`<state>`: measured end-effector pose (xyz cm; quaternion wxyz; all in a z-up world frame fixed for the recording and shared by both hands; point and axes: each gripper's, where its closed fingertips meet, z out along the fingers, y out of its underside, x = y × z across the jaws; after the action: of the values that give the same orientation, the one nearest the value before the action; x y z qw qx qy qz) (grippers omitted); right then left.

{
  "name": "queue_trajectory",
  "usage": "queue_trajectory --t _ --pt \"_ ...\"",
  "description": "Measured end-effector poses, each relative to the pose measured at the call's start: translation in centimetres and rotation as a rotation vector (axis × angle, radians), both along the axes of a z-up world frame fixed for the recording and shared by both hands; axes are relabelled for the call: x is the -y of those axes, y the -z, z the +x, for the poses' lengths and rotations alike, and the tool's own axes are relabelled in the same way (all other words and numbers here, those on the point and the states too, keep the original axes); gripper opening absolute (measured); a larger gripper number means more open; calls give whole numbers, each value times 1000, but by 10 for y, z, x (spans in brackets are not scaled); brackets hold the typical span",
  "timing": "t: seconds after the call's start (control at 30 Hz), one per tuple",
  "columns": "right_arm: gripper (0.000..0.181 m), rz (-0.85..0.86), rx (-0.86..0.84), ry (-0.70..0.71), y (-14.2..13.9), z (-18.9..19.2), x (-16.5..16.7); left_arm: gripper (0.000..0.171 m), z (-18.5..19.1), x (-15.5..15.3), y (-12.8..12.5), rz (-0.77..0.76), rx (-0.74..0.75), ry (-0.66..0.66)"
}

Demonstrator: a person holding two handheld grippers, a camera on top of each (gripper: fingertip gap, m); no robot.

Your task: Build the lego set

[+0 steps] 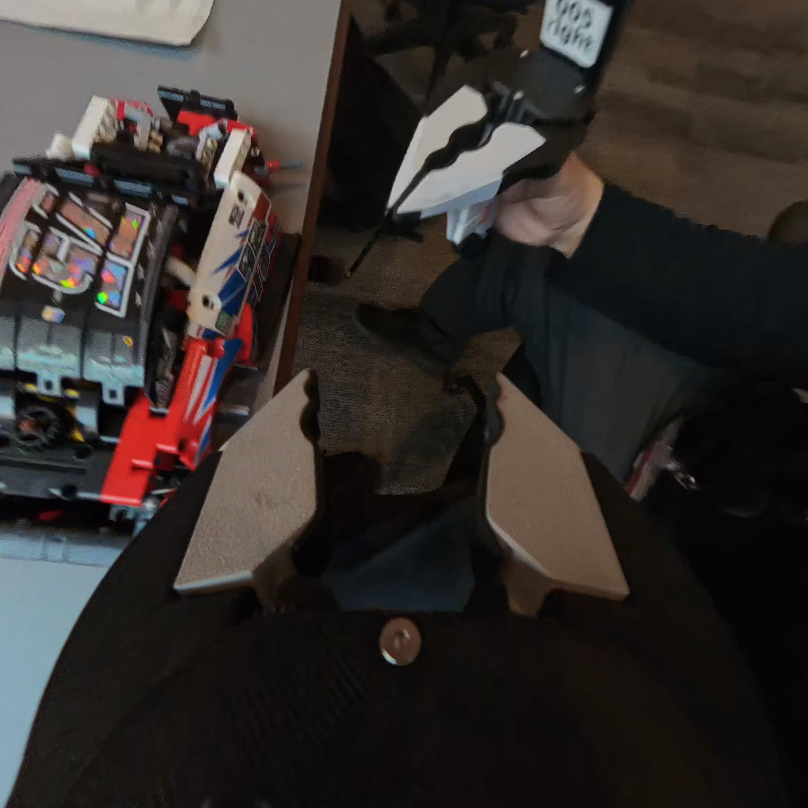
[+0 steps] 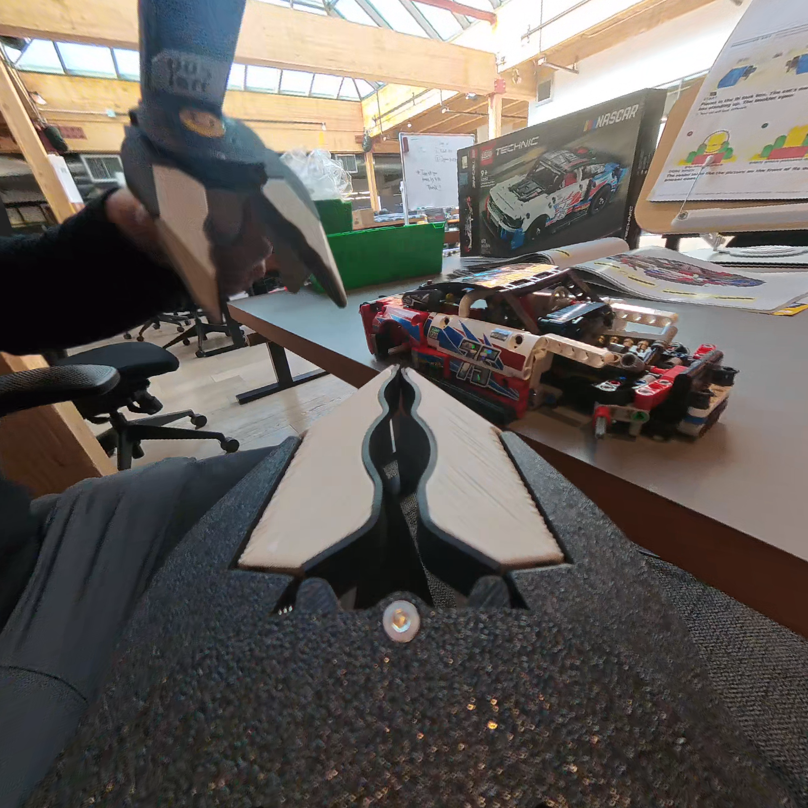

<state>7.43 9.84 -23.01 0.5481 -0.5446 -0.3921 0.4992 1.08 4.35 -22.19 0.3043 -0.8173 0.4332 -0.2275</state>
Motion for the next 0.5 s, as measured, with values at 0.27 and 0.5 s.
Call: queue_trajectory --t 0.27,0.5 --pt "0 58 -79 -15 -22 13 -7 87 -8 -28 -13 252 35 -230" --pt "0 2 -29 -74 5 -1 -7 127 -46 -99 -34 180 -375 8"
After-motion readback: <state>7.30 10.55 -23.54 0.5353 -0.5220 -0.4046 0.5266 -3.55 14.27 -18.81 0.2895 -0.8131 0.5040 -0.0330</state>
